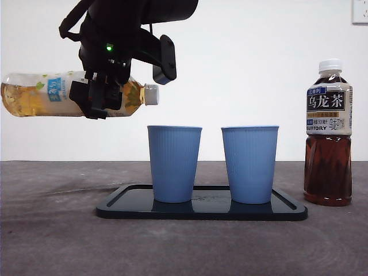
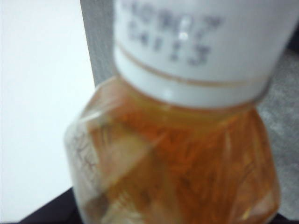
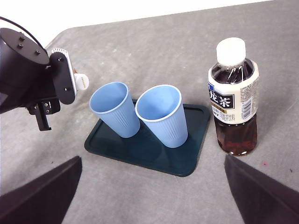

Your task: Pour the drink into the cup

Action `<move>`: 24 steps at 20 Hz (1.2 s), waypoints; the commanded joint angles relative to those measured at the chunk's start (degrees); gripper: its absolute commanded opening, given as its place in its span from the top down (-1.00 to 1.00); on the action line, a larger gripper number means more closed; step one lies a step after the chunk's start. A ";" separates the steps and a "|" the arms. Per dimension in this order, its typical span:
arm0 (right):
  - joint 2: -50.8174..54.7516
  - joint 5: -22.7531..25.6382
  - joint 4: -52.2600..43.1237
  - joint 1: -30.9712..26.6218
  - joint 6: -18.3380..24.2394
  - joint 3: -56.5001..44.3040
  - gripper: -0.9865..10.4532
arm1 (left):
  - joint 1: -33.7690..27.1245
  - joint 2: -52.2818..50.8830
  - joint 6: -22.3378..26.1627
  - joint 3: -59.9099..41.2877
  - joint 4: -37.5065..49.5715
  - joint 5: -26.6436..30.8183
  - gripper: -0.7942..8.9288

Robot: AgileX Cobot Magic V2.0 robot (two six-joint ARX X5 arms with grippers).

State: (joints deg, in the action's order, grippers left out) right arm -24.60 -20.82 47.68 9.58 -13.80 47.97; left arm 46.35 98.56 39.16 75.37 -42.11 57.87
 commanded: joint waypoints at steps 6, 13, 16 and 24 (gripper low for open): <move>0.02 0.02 -0.02 0.15 -0.33 0.57 -0.02 | 1.53 2.51 8.68 1.73 1.46 7.43 0.47; 0.02 0.09 1.11 0.15 -0.15 0.57 -0.02 | 2.43 2.89 8.11 1.73 3.48 7.98 0.47; 0.02 0.31 2.19 0.13 1.18 0.55 -0.02 | 2.43 2.43 0.07 1.77 4.52 7.98 0.46; 0.02 -0.94 2.60 0.15 4.96 0.48 -0.02 | 1.53 -5.35 -27.17 1.77 -2.03 -4.87 0.46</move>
State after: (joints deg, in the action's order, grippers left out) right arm -24.60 -21.67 50.57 9.58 -10.28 47.97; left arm 47.79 93.51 18.92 75.37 -44.66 52.18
